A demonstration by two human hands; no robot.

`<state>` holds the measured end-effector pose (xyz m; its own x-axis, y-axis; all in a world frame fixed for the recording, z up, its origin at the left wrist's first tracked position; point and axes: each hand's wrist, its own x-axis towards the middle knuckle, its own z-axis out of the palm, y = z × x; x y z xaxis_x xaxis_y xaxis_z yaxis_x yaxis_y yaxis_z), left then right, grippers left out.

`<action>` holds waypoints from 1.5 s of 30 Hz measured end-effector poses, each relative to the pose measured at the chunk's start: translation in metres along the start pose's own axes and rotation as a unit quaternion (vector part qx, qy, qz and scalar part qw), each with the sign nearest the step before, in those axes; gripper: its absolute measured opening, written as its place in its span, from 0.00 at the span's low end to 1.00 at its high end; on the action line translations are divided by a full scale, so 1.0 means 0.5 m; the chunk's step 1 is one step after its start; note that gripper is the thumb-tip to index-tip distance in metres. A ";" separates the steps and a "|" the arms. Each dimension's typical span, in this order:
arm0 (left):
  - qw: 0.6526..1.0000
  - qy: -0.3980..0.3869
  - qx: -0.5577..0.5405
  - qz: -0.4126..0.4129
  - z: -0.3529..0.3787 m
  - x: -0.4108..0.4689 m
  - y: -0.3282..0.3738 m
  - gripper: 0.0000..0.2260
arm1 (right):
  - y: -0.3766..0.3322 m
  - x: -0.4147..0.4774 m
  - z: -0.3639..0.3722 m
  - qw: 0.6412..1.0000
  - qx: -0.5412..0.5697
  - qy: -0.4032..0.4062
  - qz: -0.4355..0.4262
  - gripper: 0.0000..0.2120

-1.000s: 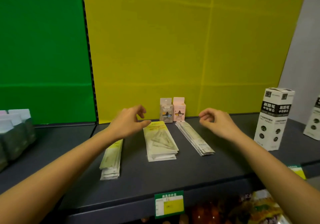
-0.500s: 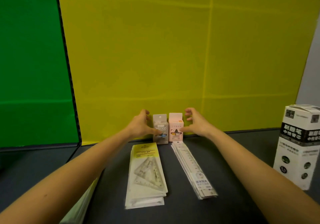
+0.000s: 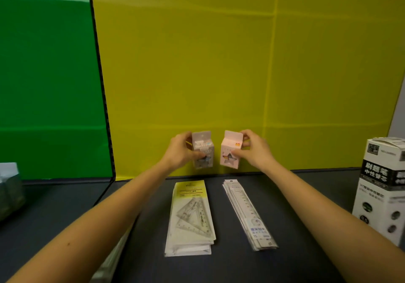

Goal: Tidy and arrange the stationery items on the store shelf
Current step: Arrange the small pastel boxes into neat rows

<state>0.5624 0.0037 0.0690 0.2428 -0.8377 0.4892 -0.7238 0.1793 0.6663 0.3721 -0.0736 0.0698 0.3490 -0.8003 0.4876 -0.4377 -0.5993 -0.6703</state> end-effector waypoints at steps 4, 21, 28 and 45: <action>0.998 0.014 -0.041 0.037 -0.100 -0.078 0.060 0.17 | -0.074 -0.055 -0.061 0.998 0.035 0.029 -0.039 0.22; 0.995 0.090 -0.006 -0.039 -0.473 -0.566 -0.037 0.17 | -0.361 -0.358 0.110 0.956 0.168 -0.207 -0.120 0.18; 0.987 0.129 0.037 -0.089 -0.671 -0.700 -0.148 0.32 | -0.508 -0.412 0.279 0.946 0.153 -0.250 -0.138 0.16; 0.989 0.097 0.041 -0.108 -0.977 -0.714 -0.419 0.16 | -0.828 -0.412 0.652 0.948 0.042 -0.226 -0.219 0.21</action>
<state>0.9428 0.5173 0.0298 0.5105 -0.7358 0.4451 -0.6901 -0.0418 0.7225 0.7514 0.3461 0.0645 0.8106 -0.3721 0.4522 -0.1075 -0.8537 -0.5096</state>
